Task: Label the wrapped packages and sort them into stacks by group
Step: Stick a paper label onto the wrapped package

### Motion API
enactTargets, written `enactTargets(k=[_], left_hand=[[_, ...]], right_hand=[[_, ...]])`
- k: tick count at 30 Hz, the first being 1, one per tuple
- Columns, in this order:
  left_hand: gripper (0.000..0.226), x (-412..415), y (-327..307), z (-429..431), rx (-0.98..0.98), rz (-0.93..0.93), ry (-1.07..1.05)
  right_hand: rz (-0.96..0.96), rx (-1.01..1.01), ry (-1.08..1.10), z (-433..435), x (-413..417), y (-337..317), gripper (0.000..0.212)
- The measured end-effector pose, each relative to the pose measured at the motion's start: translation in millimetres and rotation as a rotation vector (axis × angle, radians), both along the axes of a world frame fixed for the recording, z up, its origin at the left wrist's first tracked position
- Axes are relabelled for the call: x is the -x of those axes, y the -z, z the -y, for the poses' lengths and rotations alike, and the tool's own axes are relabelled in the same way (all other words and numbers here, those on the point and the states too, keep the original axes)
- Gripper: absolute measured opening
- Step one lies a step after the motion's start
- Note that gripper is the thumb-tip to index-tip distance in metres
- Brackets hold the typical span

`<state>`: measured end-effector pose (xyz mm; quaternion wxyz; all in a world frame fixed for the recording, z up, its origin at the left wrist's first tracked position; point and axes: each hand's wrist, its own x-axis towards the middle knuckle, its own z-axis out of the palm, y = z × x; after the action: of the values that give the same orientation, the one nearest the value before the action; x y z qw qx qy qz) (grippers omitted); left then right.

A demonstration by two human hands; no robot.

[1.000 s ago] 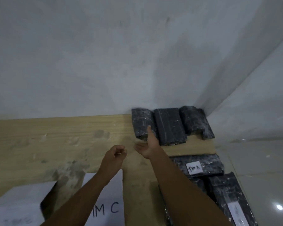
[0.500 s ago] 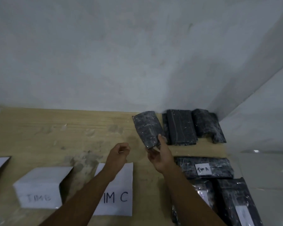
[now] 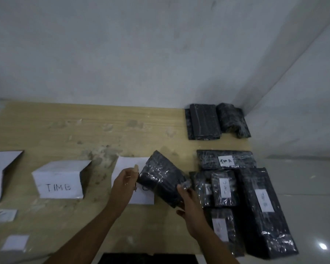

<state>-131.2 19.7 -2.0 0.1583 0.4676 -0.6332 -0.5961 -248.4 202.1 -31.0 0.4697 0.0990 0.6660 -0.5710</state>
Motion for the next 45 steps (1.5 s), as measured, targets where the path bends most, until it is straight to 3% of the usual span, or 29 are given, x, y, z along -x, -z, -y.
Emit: enactTargets(k=[2, 4, 9, 11, 15, 17, 21, 25, 26, 30, 32, 35, 38, 42, 45], left_hand=[[0.026, -19, 6, -11, 0.022, 0.044, 0.063], [0.013, -38, 15, -21, 0.04, 0.094, 0.126], [0.02, -96, 30, -27, -0.062, 0.235, 0.311], [0.023, -120, 35, -20, -0.064, 0.276, 0.359], [0.031, -159, 46, -4, -0.046, 0.317, 0.399], [0.032, -172, 48, 3, -0.036, 0.33, 0.436], [0.031, -178, 44, 9, -0.037, 0.353, 0.522], [0.035, -181, 41, 15, -0.062, 0.344, 0.581], [0.036, -183, 41, 17, -0.058, 0.345, 0.577], [0.025, -198, 44, 30, -0.014, 0.338, 0.507], [0.018, -205, 44, 39, -0.009, 0.318, 0.461], [0.009, -219, 44, 54, 0.002, 0.284, 0.348], [0.008, -239, 42, 69, 0.011, 0.248, 0.19], [0.01, -283, 39, 93, 0.004, 0.263, -0.03], [0.012, -322, 41, 105, -0.022, 0.261, -0.159]], right_hand=[[0.005, -0.048, -0.017, -13, -18, 6, 0.096], [-0.036, -0.068, -0.041, -22, -34, 9, 0.084], [-0.129, -0.111, -0.104, -27, -77, 10, 0.047], [-0.127, -0.131, -0.13, -22, -97, 10, 0.048], [-0.235, -0.182, -0.192, -10, -131, 24, 0.077], [-0.282, -0.203, -0.212, -3, -143, 32, 0.078], [-0.33, -0.2, -0.131, 12, -159, 21, 0.041], [-0.361, -0.223, -0.087, 19, -169, 11, 0.022], [-0.388, -0.242, -0.086, 20, -171, 11, 0.025], [-0.654, -0.485, 0.012, 29, -179, 12, 0.069], [-0.891, -0.592, 0.018, 41, -186, 5, 0.07], [-1.146, -0.538, -0.086, 72, -200, -9, 0.053], [-1.318, -0.31, -0.278, 108, -217, -8, 0.034], [-1.235, -0.038, -0.712, 162, -248, 1, 0.027], [-1.214, 0.081, -1.043, 194, -274, 14, 0.034]])
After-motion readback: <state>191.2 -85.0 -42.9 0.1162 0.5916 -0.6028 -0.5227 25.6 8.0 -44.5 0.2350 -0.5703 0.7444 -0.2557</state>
